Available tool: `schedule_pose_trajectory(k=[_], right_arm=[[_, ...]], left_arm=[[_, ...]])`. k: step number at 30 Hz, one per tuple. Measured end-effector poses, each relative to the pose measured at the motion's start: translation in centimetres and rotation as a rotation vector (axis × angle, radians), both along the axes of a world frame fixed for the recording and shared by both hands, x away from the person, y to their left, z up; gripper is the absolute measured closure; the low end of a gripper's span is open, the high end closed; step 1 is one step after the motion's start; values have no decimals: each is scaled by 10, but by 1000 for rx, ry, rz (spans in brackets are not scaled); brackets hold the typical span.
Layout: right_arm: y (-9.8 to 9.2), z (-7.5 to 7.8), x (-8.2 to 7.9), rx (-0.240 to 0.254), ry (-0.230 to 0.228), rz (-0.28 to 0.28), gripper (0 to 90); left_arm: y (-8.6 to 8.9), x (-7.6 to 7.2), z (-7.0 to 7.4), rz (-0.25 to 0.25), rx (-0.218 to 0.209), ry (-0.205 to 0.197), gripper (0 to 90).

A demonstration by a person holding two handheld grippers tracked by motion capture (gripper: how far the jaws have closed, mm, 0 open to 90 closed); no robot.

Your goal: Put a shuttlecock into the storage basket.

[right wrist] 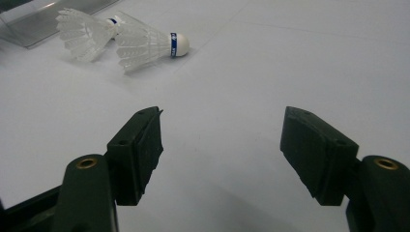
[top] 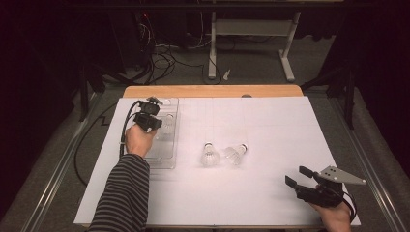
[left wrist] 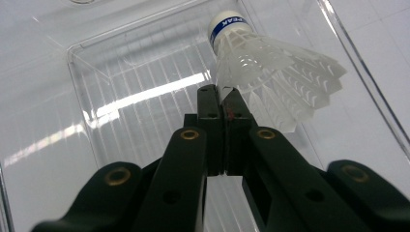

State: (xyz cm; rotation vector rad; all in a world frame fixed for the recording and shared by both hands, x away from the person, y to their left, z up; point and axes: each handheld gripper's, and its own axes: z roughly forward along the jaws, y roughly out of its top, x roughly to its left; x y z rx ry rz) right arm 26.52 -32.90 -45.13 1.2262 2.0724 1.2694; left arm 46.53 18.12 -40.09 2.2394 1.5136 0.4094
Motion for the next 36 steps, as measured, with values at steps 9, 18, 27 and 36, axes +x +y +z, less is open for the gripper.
schedule_pose_trajectory(k=[9, 18, 27, 36], right_arm=[[0, 0, 0, -2, -1, 1, 318], [0, 0, 0, 0, -4, 0, 318], [0, 1, 0, -1, -5, 0, 318], [0, 1, -1, 2, -6, -2, 317]], left_arm=[[0, 2, -4, -6, -17, 17, 865], [2, -5, 3, -15, -21, -14, 673], [5, -12, 8, -24, -17, -16, 544], [7, -21, 16, -38, -58, -51, 484]])
